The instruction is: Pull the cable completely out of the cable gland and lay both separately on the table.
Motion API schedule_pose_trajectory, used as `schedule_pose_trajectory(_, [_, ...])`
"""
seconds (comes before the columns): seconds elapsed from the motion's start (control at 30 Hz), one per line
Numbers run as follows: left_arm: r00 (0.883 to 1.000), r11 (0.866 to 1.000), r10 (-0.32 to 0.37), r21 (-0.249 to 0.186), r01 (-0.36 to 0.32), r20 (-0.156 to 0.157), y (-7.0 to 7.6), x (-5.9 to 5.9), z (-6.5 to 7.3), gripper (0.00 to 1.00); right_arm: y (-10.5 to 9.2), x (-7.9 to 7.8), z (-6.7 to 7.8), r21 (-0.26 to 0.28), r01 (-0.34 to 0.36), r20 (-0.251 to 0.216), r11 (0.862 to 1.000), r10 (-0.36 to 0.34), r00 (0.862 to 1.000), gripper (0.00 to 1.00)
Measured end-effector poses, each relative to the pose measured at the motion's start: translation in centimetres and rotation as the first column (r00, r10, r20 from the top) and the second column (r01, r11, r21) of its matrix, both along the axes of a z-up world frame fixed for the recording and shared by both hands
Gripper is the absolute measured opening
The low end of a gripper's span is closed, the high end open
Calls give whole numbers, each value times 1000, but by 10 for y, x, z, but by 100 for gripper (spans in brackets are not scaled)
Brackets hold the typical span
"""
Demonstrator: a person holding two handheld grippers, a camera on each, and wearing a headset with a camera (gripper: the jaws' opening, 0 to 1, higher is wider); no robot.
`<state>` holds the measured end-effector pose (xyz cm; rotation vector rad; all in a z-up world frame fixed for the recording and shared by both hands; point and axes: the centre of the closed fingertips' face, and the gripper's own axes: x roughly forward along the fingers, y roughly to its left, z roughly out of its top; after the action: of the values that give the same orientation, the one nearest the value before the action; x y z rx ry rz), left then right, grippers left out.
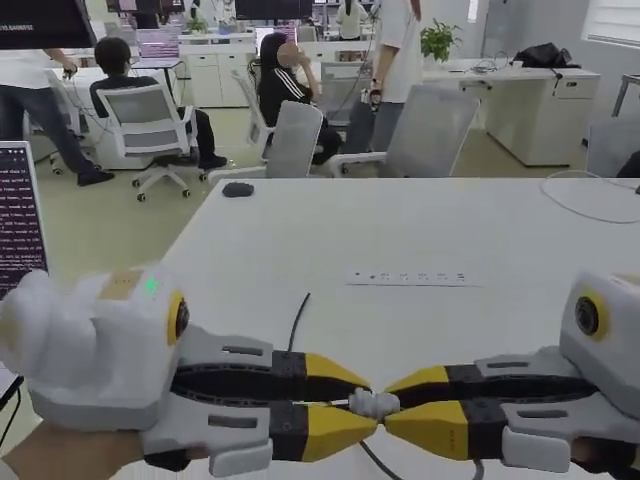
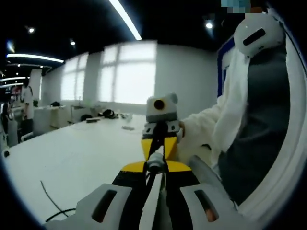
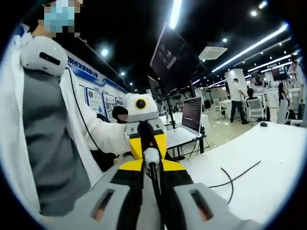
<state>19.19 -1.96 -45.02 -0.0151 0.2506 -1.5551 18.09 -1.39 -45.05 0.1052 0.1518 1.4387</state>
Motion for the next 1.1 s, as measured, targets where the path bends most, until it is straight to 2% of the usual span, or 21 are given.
schedule_pose_trajectory(0.03, [1000, 1000, 5, -6, -5, -27, 0, 1, 0, 15, -1, 0, 0, -11, -1, 59, 1000, 1, 998, 9])
schedule_pose_trajectory(0.07, [998, 1000, 16, -14, -17, -58, -1, 2, -1, 15, -1, 0, -1, -14, -1, 74, 1000, 2, 997, 9])
schedule_pose_trajectory(0.1, [998, 1000, 17, -21, -18, -64, -1, 3, -2, 15, -2, 0, -1, -15, -3, 63, 1000, 3, 998, 9])
schedule_pose_trajectory(0.17, [997, 999, 24, -27, -27, -77, -3, 3, -3, 15, -4, 0, -2, -21, -10, 81, 1000, 11, 997, 9])
schedule_pose_trajectory(0.2, [996, 999, 31, -27, -33, -80, -3, 3, -3, 15, -4, 0, -3, -30, -15, 113, 999, 19, 993, 10])
schedule_pose_trajectory(0.23, [994, 999, 36, -21, -38, -99, -4, 2, -5, 15, -5, 0, -5, -42, -22, 135, 999, 27, 991, 10])
schedule_pose_trajectory(0.27, [994, 999, 39, -21, -41, -98, -5, 2, -5, 15, -6, 0, -5, -47, -26, 147, 999, 33, 989, 10])
schedule_pose_trajectory(0.33, [994, 998, 49, -20, -52, -101, -6, -1, -6, 15, -7, -1, -6, -44, -38, 128, 998, 44, 991, 10])
schedule_pose_trajectory(0.37, [994, 998, 53, -20, -55, -97, -7, -3, -7, 15, -8, -4, -7, -40, -64, 76, 997, 67, 995, 10])
schedule_pose_trajectory(0.4, [995, 998, 58, -18, -60, -85, -8, -4, -7, 15, -9, -3, -8, -42, -69, 67, 997, 72, 995, 11])
schedule_pose_trajectory(0.43, [996, 997, 72, -16, -73, -58, -9, -4, -8, 15, -10, -1, -8, -44, -68, 78, 997, 71, 994, 11])
schedule_pose_trajectory(0.57, [994, 994, 112, -15, -112, -21, -8, -5, -7, 15, -20, -1, -17, -50, -79, 85, 996, 83, 993, 13])
schedule_pose_trajectory(0.67, [990, 990, 141, -11, -140, 21, -7, -6, -7, 16, -25, -2, -20, -53, -87, 121, 995, 93, 988, 7])
schedule_pose_trajectory(0.77, [989, 989, 147, -7, -147, 22, -10, -8, -11, 16, -25, -6, -18, -46, -103, 131, 994, 108, 985, 4])
schedule_pose_trajectory(0.93, [989, 990, 144, -11, -143, 36, -15, -7, -12, 16, -26, -10, -21, -79, -87, 166, 993, 99, 981, 2])
schedule_pose_trajectory(0.97, [989, 990, 142, -21, -141, 43, -15, -6, -10, 16, -27, -8, -19, -73, -70, 172, 995, 82, 982, 2])
schedule_pose_trajectory(1.03, [987, 990, 135, -45, -131, 91, -17, -4, -5, 16, -29, -7, -16, -62, -55, 166, 997, 65, 984, 2])
schedule_pose_trajectory(1.1, [986, 990, 131, -57, -126, 99, -17, -4, -3, 17, -30, -6, -13, -50, -37, 178, 998, 45, 983, 2])
